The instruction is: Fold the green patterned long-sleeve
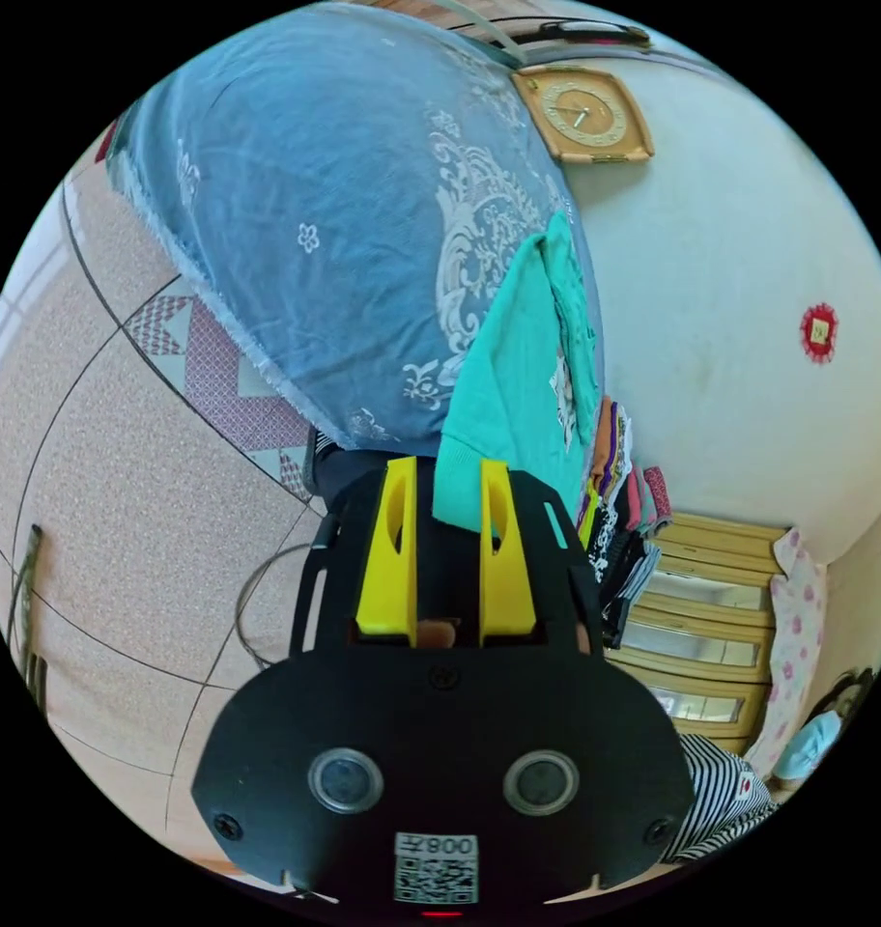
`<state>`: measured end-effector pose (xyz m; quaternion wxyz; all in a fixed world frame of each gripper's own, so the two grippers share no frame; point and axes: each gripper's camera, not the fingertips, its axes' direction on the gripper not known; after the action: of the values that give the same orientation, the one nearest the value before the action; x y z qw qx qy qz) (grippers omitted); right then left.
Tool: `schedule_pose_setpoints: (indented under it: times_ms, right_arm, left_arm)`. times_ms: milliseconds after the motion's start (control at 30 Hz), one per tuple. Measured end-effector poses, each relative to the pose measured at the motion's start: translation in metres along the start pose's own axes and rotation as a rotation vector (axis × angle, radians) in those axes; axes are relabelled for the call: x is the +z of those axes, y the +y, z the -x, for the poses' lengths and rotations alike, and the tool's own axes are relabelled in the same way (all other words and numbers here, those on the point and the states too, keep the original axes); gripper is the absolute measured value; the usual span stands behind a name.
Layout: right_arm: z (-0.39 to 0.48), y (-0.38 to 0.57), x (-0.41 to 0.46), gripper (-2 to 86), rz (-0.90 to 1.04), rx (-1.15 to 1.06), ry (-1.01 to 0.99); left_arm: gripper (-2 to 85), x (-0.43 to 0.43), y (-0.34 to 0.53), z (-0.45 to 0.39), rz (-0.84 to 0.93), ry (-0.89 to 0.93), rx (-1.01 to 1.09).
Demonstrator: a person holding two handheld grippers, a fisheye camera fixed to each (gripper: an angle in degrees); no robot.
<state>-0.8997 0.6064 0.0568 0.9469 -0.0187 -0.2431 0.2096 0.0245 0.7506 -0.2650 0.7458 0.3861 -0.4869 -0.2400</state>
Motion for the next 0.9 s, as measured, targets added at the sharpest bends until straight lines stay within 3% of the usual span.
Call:
schedule_pose_setpoints:
  times_ms: [467, 900]
  right_arm:
    - [-0.029, 0.021, 0.037, 8.1, 0.027, 0.067, 0.061]
    - [-0.04, 0.024, 0.077, 8.2, 0.07, 0.086, 0.15]
  left_arm:
    - [12.0, 0.07, -0.021, 0.06, 0.014, 0.185, -0.052]
    - [11.5, 0.108, -0.031, 0.08, 0.039, 0.199, -0.027]
